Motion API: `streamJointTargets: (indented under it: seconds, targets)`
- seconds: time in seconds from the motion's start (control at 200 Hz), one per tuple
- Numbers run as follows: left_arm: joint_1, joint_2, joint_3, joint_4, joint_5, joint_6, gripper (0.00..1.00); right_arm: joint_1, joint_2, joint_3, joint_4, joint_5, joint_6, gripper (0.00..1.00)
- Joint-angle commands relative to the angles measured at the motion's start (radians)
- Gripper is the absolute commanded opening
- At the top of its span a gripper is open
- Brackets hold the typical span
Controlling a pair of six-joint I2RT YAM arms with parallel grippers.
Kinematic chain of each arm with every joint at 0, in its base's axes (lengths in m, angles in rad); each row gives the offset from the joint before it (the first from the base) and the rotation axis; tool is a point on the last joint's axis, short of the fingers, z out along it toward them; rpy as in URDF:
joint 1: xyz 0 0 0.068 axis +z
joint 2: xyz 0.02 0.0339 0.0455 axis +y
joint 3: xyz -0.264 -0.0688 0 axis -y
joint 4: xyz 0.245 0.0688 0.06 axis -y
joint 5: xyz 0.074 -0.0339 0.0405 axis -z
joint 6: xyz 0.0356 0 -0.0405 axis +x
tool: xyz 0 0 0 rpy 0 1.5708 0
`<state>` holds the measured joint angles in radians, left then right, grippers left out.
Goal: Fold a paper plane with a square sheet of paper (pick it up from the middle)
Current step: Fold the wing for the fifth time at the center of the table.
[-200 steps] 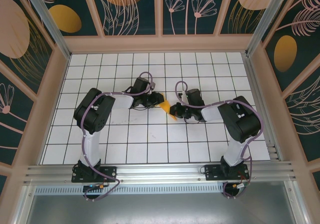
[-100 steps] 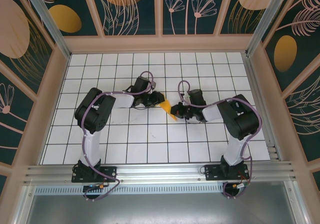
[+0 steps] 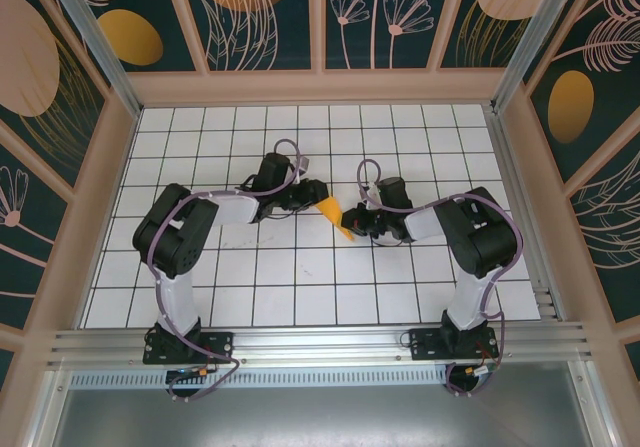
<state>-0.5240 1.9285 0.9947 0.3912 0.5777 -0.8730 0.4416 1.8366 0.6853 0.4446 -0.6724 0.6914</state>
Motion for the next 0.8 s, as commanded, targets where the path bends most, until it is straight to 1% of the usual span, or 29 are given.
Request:
streamJointTargets:
  seconds: [0.0,0.245,0.46,0.52,0.796]
  targets:
    - [-0.007,-0.018,-0.051,0.057,0.022,-0.017,0.34,-0.005,0.054,-0.007,-0.089,0.03,0.021,0.0]
    - [-0.037,0.022,-0.046,0.012,-0.007,-0.004,0.28,-0.012,0.063,-0.009,-0.08,0.022,0.039,0.0]
    - [-0.042,0.063,-0.028,-0.007,-0.016,-0.012,0.24,-0.012,0.064,-0.004,-0.081,0.016,0.035,0.0]
    - [-0.042,0.073,0.008,-0.011,-0.017,-0.011,0.23,-0.012,0.064,-0.003,-0.081,0.014,0.033,0.0]
    - [-0.042,0.101,0.046,-0.103,-0.061,0.009,0.22,-0.011,0.064,-0.002,-0.086,0.007,0.022,0.0]
